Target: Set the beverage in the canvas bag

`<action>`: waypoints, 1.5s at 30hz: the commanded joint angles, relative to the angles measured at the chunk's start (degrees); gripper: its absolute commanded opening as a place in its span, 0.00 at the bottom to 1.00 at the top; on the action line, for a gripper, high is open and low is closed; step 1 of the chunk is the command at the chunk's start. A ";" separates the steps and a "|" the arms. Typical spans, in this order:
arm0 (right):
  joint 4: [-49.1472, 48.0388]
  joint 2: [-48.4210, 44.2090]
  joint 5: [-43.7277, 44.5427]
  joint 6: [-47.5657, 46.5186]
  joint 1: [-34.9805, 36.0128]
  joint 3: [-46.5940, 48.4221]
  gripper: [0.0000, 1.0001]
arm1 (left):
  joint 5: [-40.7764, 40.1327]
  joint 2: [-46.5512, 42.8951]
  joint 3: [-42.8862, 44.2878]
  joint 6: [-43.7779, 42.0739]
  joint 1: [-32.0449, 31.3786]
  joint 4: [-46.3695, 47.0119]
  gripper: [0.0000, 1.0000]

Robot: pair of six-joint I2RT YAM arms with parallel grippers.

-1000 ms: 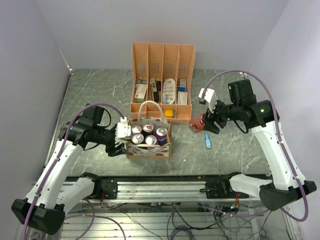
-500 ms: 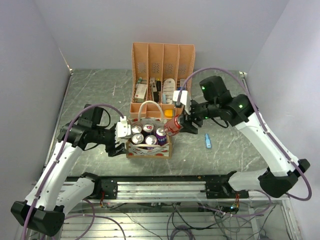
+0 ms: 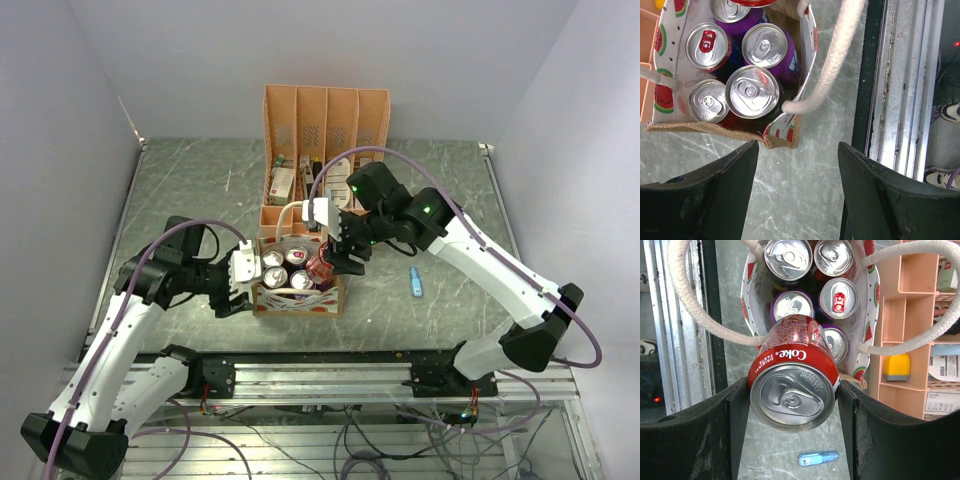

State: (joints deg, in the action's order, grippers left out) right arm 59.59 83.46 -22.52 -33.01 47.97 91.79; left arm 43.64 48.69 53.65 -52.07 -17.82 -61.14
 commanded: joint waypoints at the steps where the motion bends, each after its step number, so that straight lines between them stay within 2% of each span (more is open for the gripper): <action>1: -4.52 0.13 0.95 0.40 1.30 1.93 0.12 | -0.24 -1.15 -0.53 -1.02 0.59 0.20 0.76; 13: -1.13 1.05 6.06 -0.71 3.44 -1.07 0.08 | -0.89 -2.16 -1.36 -2.02 0.69 0.14 0.76; 25: 5.60 -0.86 6.40 -2.39 3.75 -0.44 0.05 | -0.43 -0.96 -1.30 -2.26 0.84 0.49 0.76; 35: 4.72 2.84 8.27 -0.82 4.34 1.42 0.05 | 2.54 1.50 1.03 -5.03 1.13 0.80 0.76; 40: 3.24 3.99 9.85 0.54 4.37 2.69 0.05 | 8.09 4.61 4.80 -6.97 1.13 0.52 0.76; 45: 0.25 2.12 10.41 2.21 4.26 1.55 0.04 | 17.62 7.42 4.75 -1.11 1.13 8.06 0.75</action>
State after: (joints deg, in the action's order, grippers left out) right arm 63.70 88.07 -13.39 -32.69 52.14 91.74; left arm 50.35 54.54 57.39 -56.40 -17.17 -60.12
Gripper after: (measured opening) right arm 0.635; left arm 0.753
